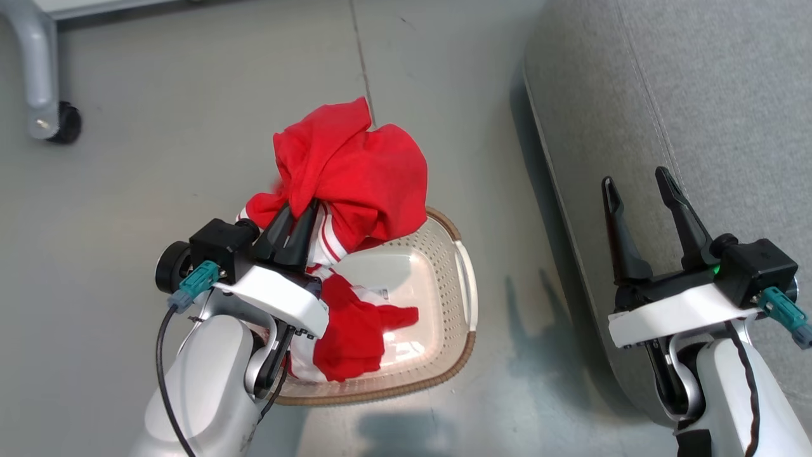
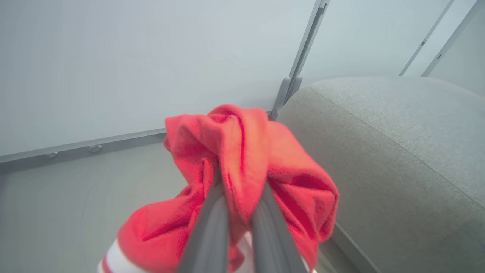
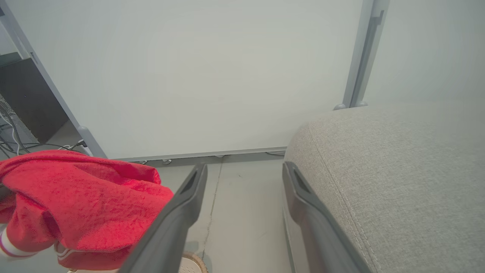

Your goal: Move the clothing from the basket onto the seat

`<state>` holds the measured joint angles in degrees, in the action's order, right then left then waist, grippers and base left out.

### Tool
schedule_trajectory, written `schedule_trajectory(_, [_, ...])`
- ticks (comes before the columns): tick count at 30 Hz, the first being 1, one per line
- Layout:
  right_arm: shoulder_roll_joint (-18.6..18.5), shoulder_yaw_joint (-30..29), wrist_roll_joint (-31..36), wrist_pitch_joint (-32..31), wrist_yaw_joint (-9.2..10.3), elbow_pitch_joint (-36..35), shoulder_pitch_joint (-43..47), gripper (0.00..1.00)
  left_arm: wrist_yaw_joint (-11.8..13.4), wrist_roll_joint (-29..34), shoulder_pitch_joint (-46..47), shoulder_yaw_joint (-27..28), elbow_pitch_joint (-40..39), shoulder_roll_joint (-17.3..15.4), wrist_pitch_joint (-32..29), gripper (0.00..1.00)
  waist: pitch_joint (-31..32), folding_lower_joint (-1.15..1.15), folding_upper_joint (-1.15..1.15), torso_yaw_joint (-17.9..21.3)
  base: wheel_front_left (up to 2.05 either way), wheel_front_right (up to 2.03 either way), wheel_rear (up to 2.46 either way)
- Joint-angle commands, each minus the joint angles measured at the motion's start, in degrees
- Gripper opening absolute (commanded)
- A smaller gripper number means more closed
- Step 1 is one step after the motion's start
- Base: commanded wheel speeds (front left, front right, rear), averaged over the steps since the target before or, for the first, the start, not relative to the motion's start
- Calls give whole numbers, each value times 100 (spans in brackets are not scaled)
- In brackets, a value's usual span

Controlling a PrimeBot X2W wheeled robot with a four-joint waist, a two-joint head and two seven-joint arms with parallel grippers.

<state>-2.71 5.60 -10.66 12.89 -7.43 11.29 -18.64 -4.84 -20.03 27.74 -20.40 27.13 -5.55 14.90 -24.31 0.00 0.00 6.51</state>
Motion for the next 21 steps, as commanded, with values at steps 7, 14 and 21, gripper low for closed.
schedule_trajectory(7, [-33,-118,38,-207,-11,-182,405,100,-117,105,-385,372,-832,10,25,0,682,0,0,-394,0,0,0])
schedule_trajectory(14, [-34,-169,2,-377,-11,-293,828,100,-184,207,-692,551,-1421,22,25,0,1196,0,0,-494,0,0,0])
schedule_trajectory(21, [-34,-97,-52,-529,-11,-377,1175,100,-193,312,-1080,636,-1674,20,25,0,1666,0,0,-521,0,0,0])
